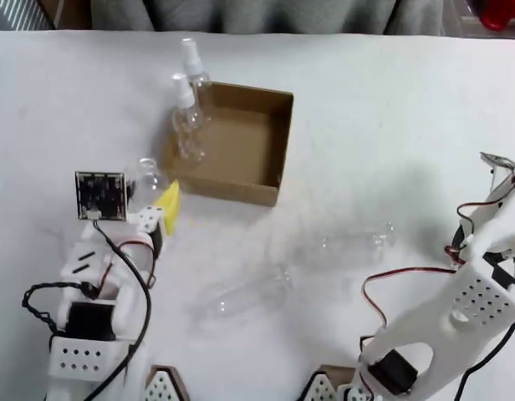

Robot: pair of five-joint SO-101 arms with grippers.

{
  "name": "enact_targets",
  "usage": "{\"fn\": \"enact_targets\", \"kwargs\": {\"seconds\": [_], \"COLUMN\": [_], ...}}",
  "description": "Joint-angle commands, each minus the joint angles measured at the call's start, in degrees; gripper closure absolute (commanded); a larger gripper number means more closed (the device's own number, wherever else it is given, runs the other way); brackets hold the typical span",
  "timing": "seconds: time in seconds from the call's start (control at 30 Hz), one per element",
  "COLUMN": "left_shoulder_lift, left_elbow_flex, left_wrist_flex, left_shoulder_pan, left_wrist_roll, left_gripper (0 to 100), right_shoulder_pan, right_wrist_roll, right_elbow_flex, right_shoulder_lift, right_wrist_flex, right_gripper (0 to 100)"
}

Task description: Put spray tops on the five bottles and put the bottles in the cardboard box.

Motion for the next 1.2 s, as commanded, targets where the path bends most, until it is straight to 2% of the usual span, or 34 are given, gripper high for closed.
{"fn": "enact_targets", "kwargs": {"seconds": [0.0,0.07,0.23,0.53,0.7,0.8,0.87,1.07,1.17], "left_shoulder_lift": [-1.0,-1.0,-1.0,-1.0,-1.0,-1.0,-1.0,-1.0,-1.0], "left_elbow_flex": [-0.4,-0.4,-0.4,-0.4,-0.4,-0.4,-0.4,-0.4,-0.4], "left_wrist_flex": [-2.2,-2.2,-2.2,-2.2,-2.2,-2.2,-2.2,-2.2,-2.2], "left_shoulder_pan": [-0.6,-0.6,-0.6,-0.6,-0.6,-0.6,-0.6,-0.6,-0.6], "left_wrist_roll": [0.5,0.5,0.5,0.4,0.4,0.4,0.4,0.4,0.4], "left_gripper": [98,98,98,98,98,98,98,98,98], "right_shoulder_pan": [-1.8,-2.5,-3.1,-1.8,-2.7,-2.3,-2.2,-2.6,-2.7], "right_wrist_roll": [-0.8,0.5,2.1,2.5,5.5,5.5,5.3,5.2,1.8], "right_elbow_flex": [-2.4,-2.4,-1.9,0.6,3.2,3.4,3.7,1.0,-2.1], "right_shoulder_lift": [-1.0,-1.5,-2.4,-2.4,-1.7,-1.7,-1.9,-5.1,-10.8], "right_wrist_flex": [0.4,0.5,0.3,-6.6,-7.6,-8.0,-7.3,0.8,3.6], "right_gripper": [83.5,81.7,89.2,85.0,85.1,91.2,98.3,98.1,98.1]}}
